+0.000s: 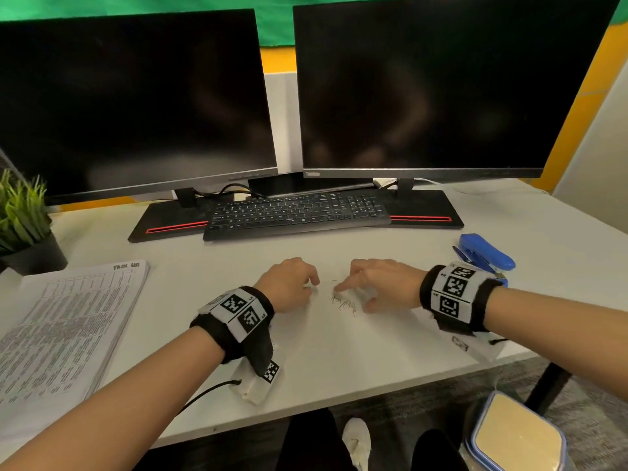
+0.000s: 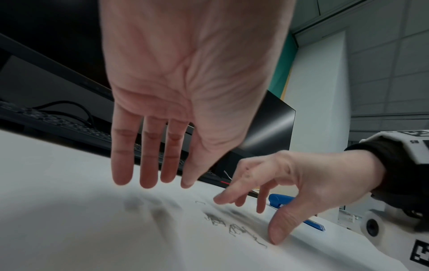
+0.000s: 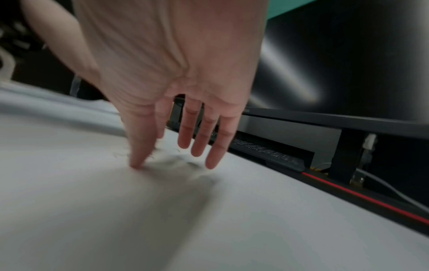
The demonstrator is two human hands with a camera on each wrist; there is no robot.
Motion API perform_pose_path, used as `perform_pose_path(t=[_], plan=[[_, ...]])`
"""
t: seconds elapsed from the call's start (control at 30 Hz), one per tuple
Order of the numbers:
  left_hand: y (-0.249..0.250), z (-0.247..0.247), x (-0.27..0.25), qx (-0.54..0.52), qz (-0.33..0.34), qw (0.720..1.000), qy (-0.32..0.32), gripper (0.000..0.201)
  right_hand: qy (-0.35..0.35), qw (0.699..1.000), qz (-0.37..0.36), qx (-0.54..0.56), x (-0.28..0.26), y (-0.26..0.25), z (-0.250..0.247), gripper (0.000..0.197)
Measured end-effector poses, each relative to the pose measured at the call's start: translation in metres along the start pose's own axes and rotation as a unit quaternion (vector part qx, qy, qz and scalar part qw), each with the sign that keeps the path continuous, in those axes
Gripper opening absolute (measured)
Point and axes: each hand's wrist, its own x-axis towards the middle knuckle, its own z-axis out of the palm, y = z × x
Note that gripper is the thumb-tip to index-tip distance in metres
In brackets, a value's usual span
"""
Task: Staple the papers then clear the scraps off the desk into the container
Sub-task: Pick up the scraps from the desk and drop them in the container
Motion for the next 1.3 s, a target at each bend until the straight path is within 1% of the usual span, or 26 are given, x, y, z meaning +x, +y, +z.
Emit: perform_pose_path(t=[0.07, 0.13, 0.27, 0.33, 0.4, 0.47, 0.57, 0.67, 0.73, 0.8, 1.0, 1.1, 1.17, 1.2, 1.27, 1.3], plan=[[-0.002, -0.001, 0.0, 0.0, -0.003, 1.0, 0.0, 0.029, -0.029, 0.999, -0.02, -0.026, 0.002, 0.001, -0.003, 0.054], [-0.002, -0.001, 0.001, 0.001, -0.003, 1.0, -0.002, 0.029, -0.034, 0.999, -0.027, -0.024, 0.008, 0.001, -0.003, 0.051], [-0.003, -0.003, 0.002, -0.002, -0.001, 1.0, 0.0, 0.028, -0.004, 0.999, -0.041, 0.007, 0.019, 0.0, 0.002, 0.039], [-0.004, -0.006, 0.003, -0.007, 0.0, 1.0, 0.001, 0.029, 0.006, 0.999, -0.044, 0.01, 0.022, -0.001, 0.003, 0.039], [-0.005, -0.007, 0.005, -0.014, 0.001, 1.0, 0.007, 0.029, 0.003, 0.999, -0.046, 0.004, 0.024, -0.002, 0.001, 0.043], [-0.006, -0.008, 0.006, -0.021, 0.0, 1.0, 0.013, 0.03, -0.004, 0.999, -0.05, -0.007, 0.025, -0.003, 0.0, 0.042], [-0.007, -0.008, 0.006, -0.022, 0.0, 1.0, 0.016, 0.03, 0.009, 0.998, -0.059, -0.003, 0.027, -0.003, 0.001, 0.033], [-0.007, -0.006, 0.006, -0.017, 0.005, 1.0, 0.016, 0.029, 0.042, 0.998, -0.047, 0.027, 0.028, -0.005, 0.005, 0.024], [-0.008, -0.005, 0.006, -0.017, 0.004, 1.0, 0.015, 0.028, 0.048, 0.998, -0.041, 0.028, 0.027, -0.008, 0.008, 0.019], [-0.01, -0.005, 0.006, -0.018, 0.001, 1.0, 0.014, 0.028, 0.046, 0.998, -0.04, 0.001, 0.026, -0.011, 0.009, 0.019], [-0.007, -0.004, 0.005, -0.017, 0.004, 1.0, 0.012, 0.028, 0.036, 0.988, -0.042, -0.141, 0.024, -0.025, 0.013, 0.028], [-0.004, -0.003, 0.005, -0.017, 0.004, 1.0, 0.012, 0.028, 0.027, 0.984, -0.028, -0.174, 0.025, -0.033, 0.014, 0.031], [-0.002, 0.0, 0.005, -0.018, 0.003, 1.0, 0.009, 0.028, 0.024, 0.985, -0.019, -0.167, 0.027, -0.035, 0.014, 0.032], [-0.001, 0.001, 0.005, -0.019, 0.001, 1.0, 0.006, 0.028, 0.023, 0.989, -0.009, -0.147, 0.028, -0.034, 0.013, 0.031], [0.001, 0.004, 0.006, -0.022, -0.002, 1.0, 0.0, 0.028, 0.033, 0.997, 0.028, -0.065, 0.032, -0.027, 0.01, 0.025], [0.002, 0.005, 0.007, -0.023, -0.004, 1.0, -0.005, 0.028, 0.05, 0.997, 0.053, -0.015, 0.033, -0.021, 0.008, 0.019]])
